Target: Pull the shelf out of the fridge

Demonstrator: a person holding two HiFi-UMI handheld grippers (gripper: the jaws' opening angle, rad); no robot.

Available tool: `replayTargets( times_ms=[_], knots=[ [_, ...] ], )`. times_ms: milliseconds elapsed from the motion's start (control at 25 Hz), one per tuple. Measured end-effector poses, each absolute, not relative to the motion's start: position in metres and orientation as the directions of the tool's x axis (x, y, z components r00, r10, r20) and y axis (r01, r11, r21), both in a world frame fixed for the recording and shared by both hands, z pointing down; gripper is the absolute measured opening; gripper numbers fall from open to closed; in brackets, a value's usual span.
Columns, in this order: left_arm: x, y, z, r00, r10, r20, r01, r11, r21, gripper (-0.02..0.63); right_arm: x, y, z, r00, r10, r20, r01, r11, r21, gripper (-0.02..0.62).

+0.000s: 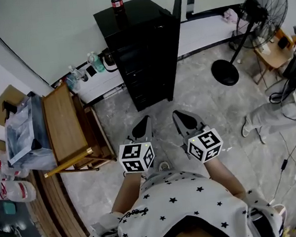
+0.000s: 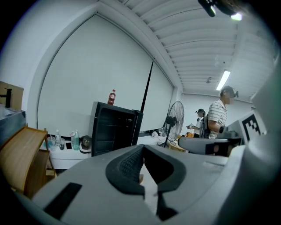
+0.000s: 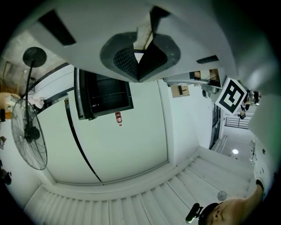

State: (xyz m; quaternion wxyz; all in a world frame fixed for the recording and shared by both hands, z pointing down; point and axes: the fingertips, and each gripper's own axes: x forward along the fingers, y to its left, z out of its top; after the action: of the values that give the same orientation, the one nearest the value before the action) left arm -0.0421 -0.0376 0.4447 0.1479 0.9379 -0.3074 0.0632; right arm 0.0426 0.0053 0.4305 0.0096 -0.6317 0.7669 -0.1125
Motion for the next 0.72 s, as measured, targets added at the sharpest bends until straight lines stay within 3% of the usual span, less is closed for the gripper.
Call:
replayTargets(
  times_ms=[720],
  knots=[
    [-0.056, -0.139, 0.461, 0.75, -0.616, 0.241, -0.661, -0.71, 0.245, 0.012, 0.055, -0.11, 0.435, -0.221, -0.965, 0.142, -0.96, 0.189, -0.207, -0.006]
  ],
)
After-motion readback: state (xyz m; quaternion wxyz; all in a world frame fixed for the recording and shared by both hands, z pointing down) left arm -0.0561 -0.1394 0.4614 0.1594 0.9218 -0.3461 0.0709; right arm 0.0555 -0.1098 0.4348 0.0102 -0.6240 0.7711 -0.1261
